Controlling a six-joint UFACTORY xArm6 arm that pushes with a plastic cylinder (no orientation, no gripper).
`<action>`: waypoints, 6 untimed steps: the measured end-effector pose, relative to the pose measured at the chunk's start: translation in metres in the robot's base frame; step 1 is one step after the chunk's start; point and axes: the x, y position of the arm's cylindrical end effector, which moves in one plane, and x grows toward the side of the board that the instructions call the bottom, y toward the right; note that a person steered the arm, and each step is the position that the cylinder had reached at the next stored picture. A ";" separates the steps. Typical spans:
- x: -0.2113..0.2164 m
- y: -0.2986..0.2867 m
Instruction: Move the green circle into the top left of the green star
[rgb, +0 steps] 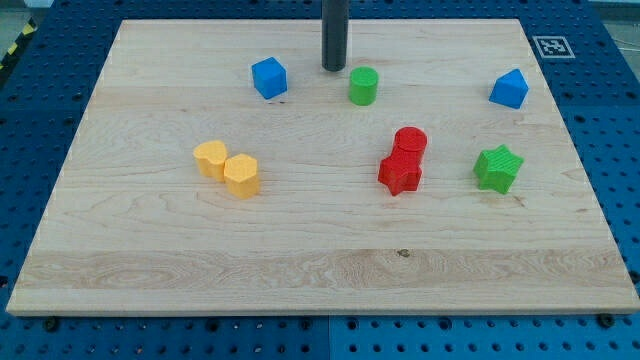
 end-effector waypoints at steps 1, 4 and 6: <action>0.015 0.001; 0.065 0.054; 0.066 0.060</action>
